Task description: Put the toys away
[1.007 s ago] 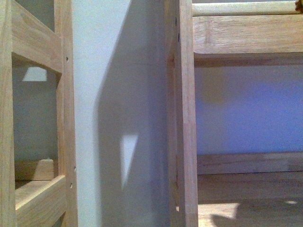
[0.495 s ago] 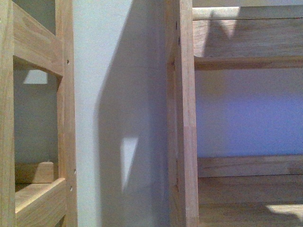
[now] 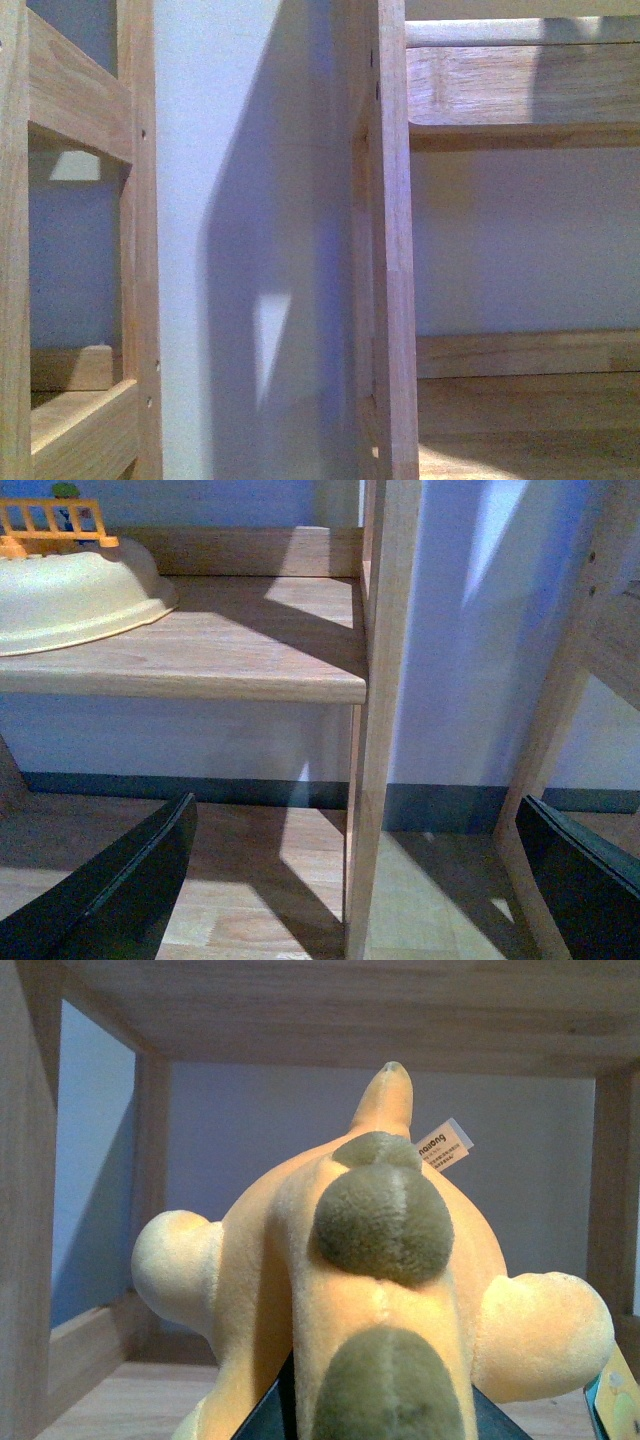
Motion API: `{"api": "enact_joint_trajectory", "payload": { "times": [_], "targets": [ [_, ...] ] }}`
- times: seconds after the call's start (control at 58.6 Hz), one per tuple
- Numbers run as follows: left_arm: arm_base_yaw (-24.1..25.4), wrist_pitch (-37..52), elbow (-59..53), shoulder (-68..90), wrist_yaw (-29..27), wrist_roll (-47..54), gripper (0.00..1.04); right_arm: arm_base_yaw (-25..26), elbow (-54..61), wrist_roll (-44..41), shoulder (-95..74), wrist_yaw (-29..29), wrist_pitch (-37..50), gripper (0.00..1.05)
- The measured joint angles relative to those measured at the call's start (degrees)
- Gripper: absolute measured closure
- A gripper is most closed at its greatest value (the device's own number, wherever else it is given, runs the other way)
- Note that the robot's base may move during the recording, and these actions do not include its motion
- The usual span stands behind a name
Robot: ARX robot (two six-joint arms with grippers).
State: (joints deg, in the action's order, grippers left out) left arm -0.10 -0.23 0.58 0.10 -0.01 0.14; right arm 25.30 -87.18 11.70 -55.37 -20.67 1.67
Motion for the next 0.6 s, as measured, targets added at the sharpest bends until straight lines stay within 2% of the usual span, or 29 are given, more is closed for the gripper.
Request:
{"api": "enact_joint_trajectory", "payload": {
  "times": [0.137, 0.273, 0.598],
  "targets": [
    [0.0, 0.0, 0.0, 0.0, 0.0, 0.0, 0.06, 0.85, -0.77, 4.5, -5.03, -2.21, 2.05, 0.95],
    [0.0, 0.0, 0.0, -0.02, 0.0, 0.0, 0.06, -0.76, -1.33, 6.64, -9.03, -2.95, 3.37, 0.95],
    [0.0, 0.0, 0.0, -0.02, 0.0, 0.0, 0.06, -13.57, -8.7, 6.08, -18.08, 2.14, 3.85, 0.95]
  ]
}}
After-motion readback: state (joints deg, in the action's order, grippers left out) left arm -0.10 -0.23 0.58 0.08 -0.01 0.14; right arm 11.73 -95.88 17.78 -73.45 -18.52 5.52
